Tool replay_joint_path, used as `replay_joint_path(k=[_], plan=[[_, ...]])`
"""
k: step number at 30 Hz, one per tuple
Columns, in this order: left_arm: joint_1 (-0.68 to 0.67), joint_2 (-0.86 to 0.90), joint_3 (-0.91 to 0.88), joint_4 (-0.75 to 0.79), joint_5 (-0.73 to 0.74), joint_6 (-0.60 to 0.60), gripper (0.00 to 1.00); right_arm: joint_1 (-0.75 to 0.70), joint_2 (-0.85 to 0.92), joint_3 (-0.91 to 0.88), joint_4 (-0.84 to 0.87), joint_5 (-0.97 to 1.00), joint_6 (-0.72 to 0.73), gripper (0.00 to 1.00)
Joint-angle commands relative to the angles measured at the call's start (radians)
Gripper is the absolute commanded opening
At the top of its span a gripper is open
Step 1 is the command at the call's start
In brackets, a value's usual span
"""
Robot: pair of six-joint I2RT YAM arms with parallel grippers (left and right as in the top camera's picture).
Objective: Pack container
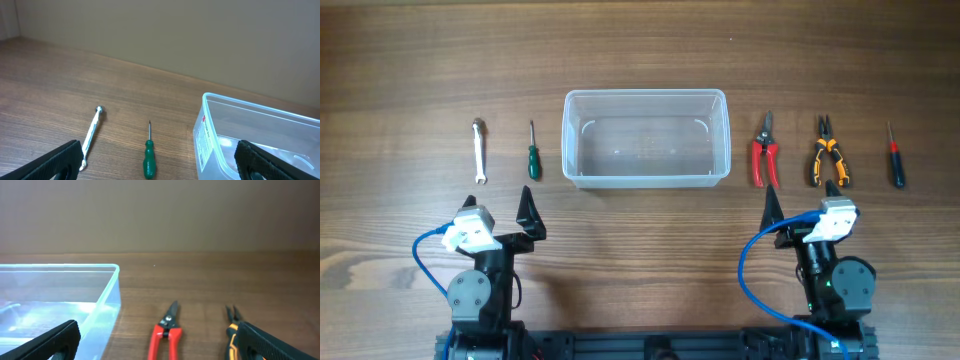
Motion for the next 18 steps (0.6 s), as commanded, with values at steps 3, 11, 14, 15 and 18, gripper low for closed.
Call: replay_joint_path(k=[3, 11, 14, 15, 18], plan=[[0.006, -0.007, -0.011, 0.006, 0.005, -0.009, 1.0, 0.001, 0.012, 0.113, 0.012, 0.033, 0.044, 1.0], [0.006, -0.007, -0.011, 0.006, 0.005, -0.009, 1.0, -0.06, 0.185, 0.483, -0.266, 0.276, -0.049, 1.0], [0.006, -0.007, -0.011, 0.006, 0.005, -0.009, 1.0, -0.125, 0.334, 0.682, -0.435, 0.285, -0.093, 1.0], [0.006, -0.007, -0.011, 0.006, 0.005, -0.009, 1.0, -0.151, 0.386, 0.747, -0.486, 0.285, -0.112, 1.0], [0.006, -0.007, -0.011, 0.006, 0.005, -0.009, 1.0, -0.239, 0.542, 0.94, -0.618, 0.274, -0.159, 1.0]])
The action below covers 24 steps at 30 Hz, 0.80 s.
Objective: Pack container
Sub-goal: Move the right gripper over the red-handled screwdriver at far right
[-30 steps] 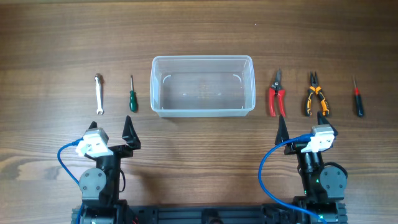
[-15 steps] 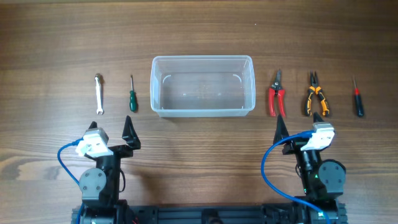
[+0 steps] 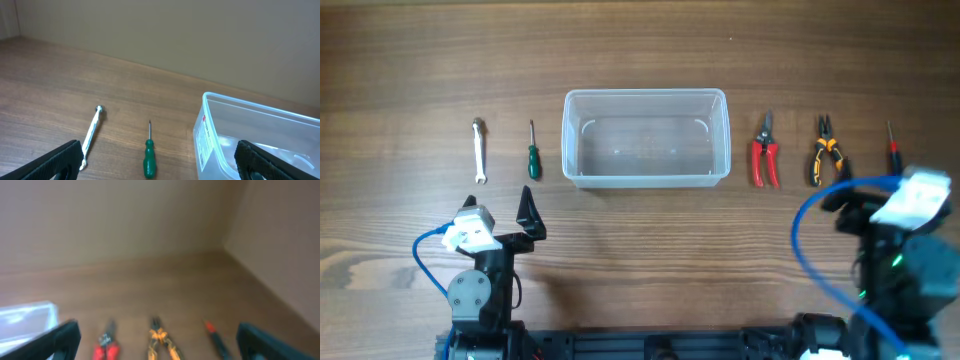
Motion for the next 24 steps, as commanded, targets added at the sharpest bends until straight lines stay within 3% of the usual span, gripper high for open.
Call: replay_joint_path(k=[1, 7, 13, 16, 24], plan=[[0.006, -0.007, -0.01, 0.007, 0.005, -0.008, 1.0, -0.124, 0.217, 0.282, -0.136, 0.018, -0.108, 1.0], [0.006, -0.007, -0.01, 0.007, 0.005, -0.008, 1.0, -0.423, 0.641, 0.775, -0.559, -0.449, -0.356, 1.0], [0.006, -0.007, -0.01, 0.007, 0.005, -0.008, 1.0, -0.664, 1.031, 1.134, -0.805, -0.531, -0.477, 1.0], [0.006, -0.007, -0.01, 0.007, 0.005, -0.008, 1.0, -0.702, 1.164, 1.21, -0.84, -0.507, -0.502, 1.0], [0.006, -0.007, -0.01, 0.007, 0.005, -0.008, 1.0, -0.711, 1.444, 1.214, -0.847, -0.478, -0.508, 1.0]])
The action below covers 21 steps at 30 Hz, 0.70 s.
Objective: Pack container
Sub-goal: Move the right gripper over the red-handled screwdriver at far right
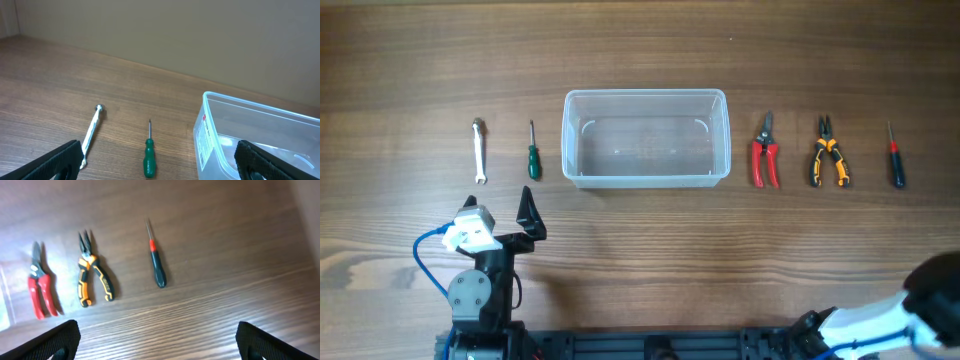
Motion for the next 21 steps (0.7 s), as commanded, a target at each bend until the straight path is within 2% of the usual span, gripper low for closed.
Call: replay_joint_path(k=[1, 9, 14, 21], plan=[[0.006, -0.007, -0.007, 0.006, 0.005, -0.005, 1.0, 0.005, 0.117, 0.022, 0.003, -0.031, -0.023, 1.0], [0.006, -0.007, -0.007, 0.006, 0.005, -0.005, 1.0, 0.07, 0.253, 0.022, 0.108, -0.007, -0.164, 1.0], [0.006, -0.007, -0.007, 0.006, 0.005, -0.005, 1.0, 0.145, 0.306, 0.022, 0.156, 0.148, -0.164, 1.0], [0.006, -0.007, -0.007, 0.006, 0.005, -0.005, 1.0, 0.264, 0.335, 0.021, 0.13, 0.161, -0.134, 1.0]])
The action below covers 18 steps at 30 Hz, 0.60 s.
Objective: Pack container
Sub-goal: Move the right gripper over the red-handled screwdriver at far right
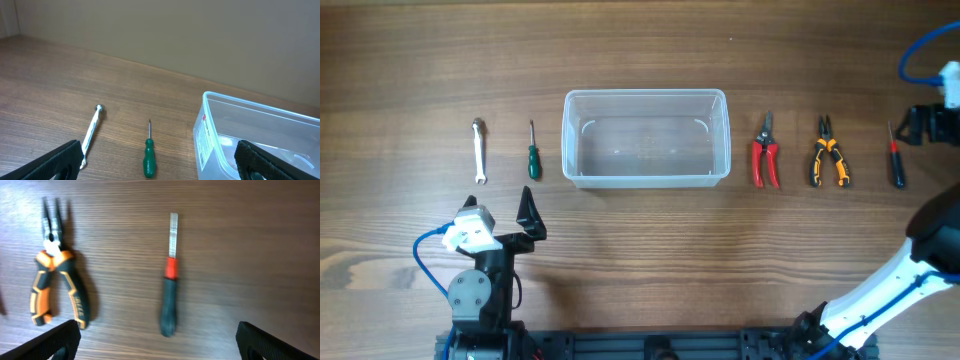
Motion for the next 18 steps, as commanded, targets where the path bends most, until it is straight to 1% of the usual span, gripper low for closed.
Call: replay_joint_path(k=[1, 8, 18], plan=[[0.006, -0.007, -0.007, 0.006, 0.005, -0.005, 1.0, 0.06, 0.013, 0.021, 0.001, 0.037, 0.003, 1.0], [0.006, -0.007, -0.007, 0.006, 0.005, -0.005, 1.0, 0.11, 0.013, 0.02, 0.007, 0.032, 0.005, 1.0], [0.006, -0.007, -0.007, 0.006, 0.005, -0.005, 1.0, 0.112, 0.013, 0.02, -0.02, 0.043, 0.0, 1.0]])
